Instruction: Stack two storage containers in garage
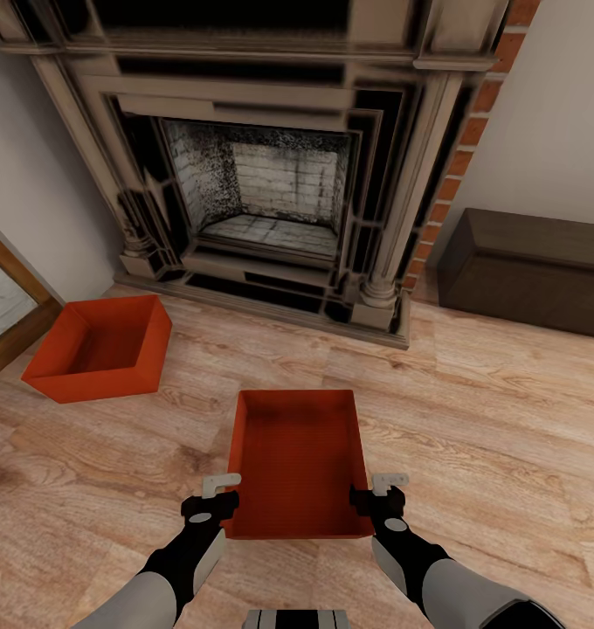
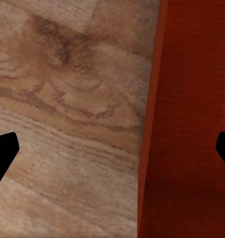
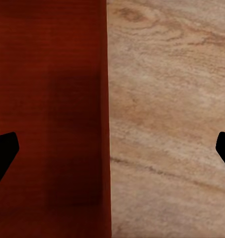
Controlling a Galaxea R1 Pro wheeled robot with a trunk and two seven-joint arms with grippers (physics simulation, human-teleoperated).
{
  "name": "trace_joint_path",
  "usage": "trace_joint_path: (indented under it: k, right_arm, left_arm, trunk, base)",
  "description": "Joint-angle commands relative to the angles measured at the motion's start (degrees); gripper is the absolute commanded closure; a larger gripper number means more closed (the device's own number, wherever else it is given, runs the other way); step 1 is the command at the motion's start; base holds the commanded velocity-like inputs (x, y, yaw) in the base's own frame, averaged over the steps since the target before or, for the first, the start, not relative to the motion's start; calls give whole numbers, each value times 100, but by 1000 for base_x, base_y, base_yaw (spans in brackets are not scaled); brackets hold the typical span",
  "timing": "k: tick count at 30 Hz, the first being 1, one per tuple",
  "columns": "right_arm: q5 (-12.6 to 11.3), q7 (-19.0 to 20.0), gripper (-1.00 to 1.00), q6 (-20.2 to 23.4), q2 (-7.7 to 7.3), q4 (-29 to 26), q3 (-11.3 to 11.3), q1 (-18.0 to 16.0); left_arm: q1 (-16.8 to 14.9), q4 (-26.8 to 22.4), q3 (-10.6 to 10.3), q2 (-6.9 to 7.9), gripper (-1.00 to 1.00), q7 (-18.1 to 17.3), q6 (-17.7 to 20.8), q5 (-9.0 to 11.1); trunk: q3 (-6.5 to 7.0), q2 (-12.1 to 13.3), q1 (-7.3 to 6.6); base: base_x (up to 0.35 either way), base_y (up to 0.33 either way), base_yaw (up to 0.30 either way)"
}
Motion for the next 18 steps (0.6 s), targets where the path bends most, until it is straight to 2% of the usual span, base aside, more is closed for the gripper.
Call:
trace_joint_path:
  k: [1,18]
  right_arm:
    - [-57,-23,-100,-22,1,5,49,-4]
    - [-52,-23,-100,-30,6,5,49,-4]
  left_arm:
    - [0,-1,0,-2,-100,15,16,7]
    - [0,62,-65,-19,-100,-93,15,2]
  trunk:
    - [-3,-1,-1]
    - [-3,-1,-1]
  base:
    - [0,0,0]
    - [0,0,0]
